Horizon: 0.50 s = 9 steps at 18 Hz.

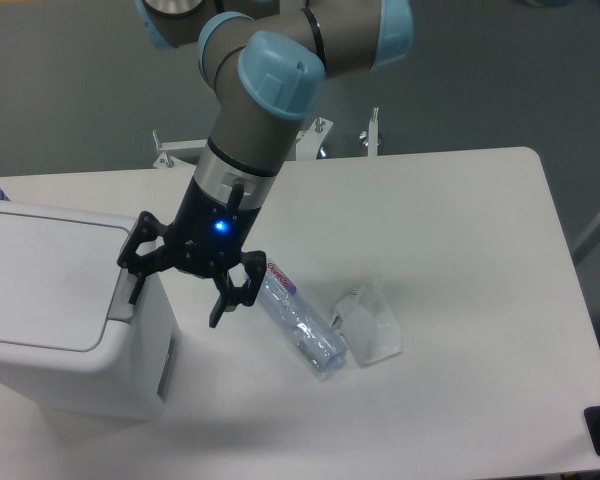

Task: Open the trash can
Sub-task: 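Push the gripper finger against the lid edge to flip it open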

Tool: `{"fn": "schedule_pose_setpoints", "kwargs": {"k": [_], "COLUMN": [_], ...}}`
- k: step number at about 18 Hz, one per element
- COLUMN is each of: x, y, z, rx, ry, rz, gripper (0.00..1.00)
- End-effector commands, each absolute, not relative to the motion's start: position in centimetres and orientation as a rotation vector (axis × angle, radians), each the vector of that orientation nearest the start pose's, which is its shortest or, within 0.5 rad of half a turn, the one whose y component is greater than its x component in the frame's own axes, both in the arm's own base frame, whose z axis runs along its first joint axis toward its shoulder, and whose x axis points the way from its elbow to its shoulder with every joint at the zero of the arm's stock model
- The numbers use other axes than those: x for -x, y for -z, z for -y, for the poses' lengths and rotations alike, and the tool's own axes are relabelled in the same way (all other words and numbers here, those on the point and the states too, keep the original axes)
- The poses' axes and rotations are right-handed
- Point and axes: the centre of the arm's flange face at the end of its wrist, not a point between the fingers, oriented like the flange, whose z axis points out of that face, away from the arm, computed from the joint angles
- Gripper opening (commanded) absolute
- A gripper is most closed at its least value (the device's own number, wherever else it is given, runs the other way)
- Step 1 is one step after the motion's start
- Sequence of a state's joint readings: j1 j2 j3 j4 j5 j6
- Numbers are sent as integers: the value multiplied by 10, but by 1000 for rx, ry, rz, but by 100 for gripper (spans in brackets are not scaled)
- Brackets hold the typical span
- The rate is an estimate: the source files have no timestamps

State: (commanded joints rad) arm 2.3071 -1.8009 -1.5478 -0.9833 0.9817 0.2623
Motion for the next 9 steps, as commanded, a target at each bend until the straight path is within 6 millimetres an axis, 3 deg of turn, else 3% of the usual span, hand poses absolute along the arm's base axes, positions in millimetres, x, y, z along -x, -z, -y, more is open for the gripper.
{"fn": "schedule_pose_setpoints", "kwargs": {"k": [9], "x": [267], "y": [-461], "z": [-574], "rx": [2465], "ry": [416], "rz": [442], "gripper": [100]}}
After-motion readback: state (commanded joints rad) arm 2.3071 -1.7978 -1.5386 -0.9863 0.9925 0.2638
